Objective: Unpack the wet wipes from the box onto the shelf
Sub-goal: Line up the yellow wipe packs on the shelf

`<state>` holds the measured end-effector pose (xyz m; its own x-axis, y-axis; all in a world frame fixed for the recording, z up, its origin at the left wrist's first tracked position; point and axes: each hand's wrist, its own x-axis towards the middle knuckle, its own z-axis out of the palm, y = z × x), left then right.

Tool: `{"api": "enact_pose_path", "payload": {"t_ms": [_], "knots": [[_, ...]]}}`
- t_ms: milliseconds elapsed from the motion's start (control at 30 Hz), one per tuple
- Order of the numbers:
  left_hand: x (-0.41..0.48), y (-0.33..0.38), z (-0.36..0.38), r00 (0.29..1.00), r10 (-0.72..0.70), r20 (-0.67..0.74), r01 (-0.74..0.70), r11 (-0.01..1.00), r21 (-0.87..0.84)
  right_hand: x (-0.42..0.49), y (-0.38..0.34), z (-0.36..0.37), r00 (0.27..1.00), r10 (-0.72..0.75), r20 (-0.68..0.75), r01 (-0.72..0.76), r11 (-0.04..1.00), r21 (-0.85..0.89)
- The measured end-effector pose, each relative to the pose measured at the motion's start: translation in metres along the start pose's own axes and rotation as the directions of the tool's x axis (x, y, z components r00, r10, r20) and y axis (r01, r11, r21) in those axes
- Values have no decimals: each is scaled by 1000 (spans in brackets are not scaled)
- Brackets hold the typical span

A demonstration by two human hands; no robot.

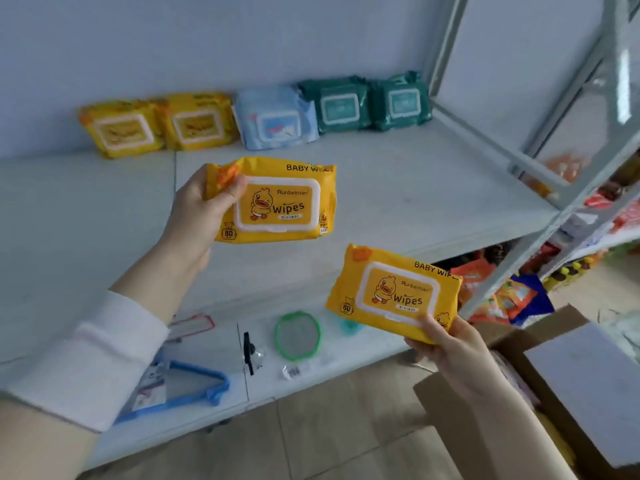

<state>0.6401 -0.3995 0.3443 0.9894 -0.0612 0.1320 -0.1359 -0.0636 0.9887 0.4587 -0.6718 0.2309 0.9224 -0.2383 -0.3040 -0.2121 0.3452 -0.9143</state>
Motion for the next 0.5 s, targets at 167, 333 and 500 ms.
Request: {"api": "enact_pose_path", "payload": {"t_ms": [167, 333, 500], "knots": [[37, -16, -70, 993, -48, -107, 43, 998, -43, 59, -26, 69, 993, -32, 113, 37, 998, -42], [83, -43, -123, 977, -75, -200, 63, 996, -67, 132, -48, 121, 983, -67, 174, 84, 992, -93], [137, -67, -152, 953, -109, -284, 85, 992, -96, 213, -59, 172, 965, -71, 252, 111, 983, -148]]}}
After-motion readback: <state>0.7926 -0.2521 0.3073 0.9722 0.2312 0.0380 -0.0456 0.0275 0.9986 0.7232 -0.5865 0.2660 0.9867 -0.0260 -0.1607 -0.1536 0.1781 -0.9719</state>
